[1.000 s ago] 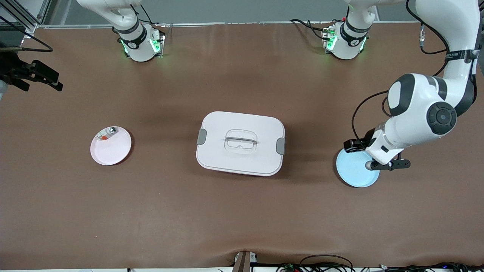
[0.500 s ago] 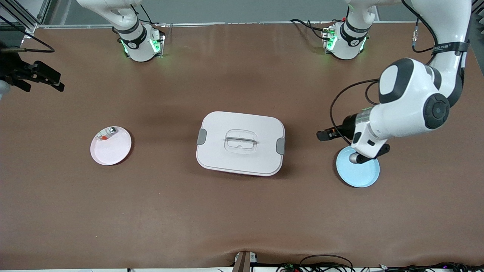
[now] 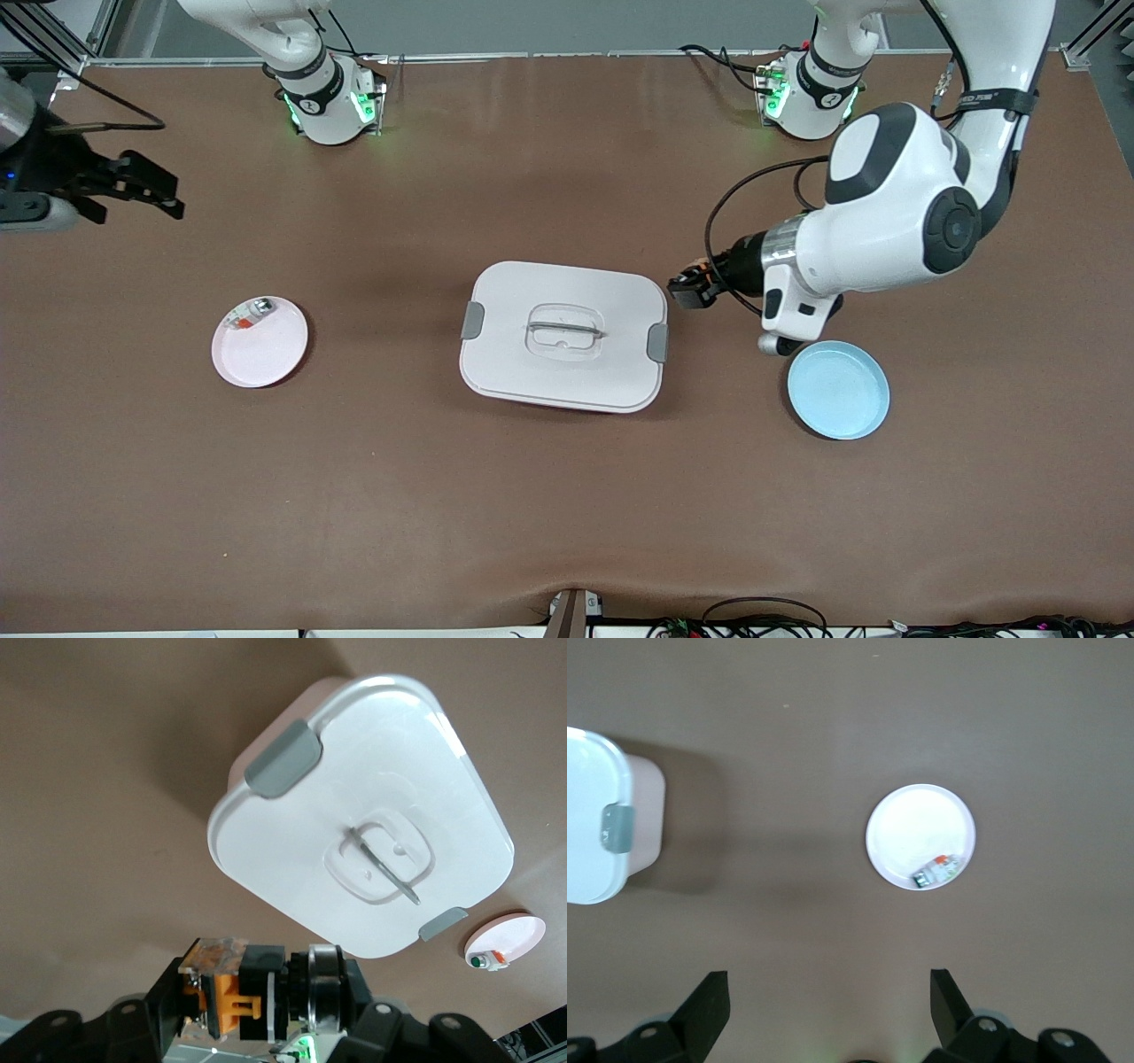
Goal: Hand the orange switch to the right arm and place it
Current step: 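Carry the switch over the white box while the right gripper reaches in, then grasp the switch with the right gripper from the left gripper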
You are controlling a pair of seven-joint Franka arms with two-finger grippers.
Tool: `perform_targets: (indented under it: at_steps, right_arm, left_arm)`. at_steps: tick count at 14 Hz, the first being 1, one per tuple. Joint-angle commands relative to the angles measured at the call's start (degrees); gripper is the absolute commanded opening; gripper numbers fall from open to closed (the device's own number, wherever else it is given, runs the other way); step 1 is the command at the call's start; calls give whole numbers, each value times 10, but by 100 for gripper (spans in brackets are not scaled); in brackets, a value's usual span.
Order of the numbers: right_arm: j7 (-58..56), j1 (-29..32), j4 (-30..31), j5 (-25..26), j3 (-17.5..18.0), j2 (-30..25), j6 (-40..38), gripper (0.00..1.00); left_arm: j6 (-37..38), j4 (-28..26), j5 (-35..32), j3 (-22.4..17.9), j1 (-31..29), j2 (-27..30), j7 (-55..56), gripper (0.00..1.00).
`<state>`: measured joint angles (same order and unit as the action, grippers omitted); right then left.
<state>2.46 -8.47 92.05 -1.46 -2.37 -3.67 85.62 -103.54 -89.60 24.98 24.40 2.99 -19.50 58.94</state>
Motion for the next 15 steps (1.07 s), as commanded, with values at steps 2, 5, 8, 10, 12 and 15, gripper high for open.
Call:
perform_targets:
  at_steps: [2, 5, 8, 10, 12, 15]
  right_arm:
    - [110, -87, -6, -52, -3, 4, 4, 100]
    - [250, -156, 27, -115, -2, 3, 75, 100]
    - [356, -235, 97, -137, -2, 1, 221, 100]
    - [436, -289, 138, -138, -2, 3, 327, 100]
    - [486, -322, 169, -144, -2, 16, 424, 100]
    - [489, -327, 170, -243, -2, 57, 501, 100]
  left_arm:
    - [9, 50, 58, 0, 34, -39, 76, 0]
    - [-4, 59, 94, 0, 54, -51, 121, 0]
    - [-49, 61, 117, 0, 71, -64, 167, 0]
    - [-68, 73, 136, 0, 78, -79, 204, 0]
    - [-84, 79, 138, -1, 88, -89, 223, 0]
    - [-97, 80, 154, -1, 88, -100, 234, 0]
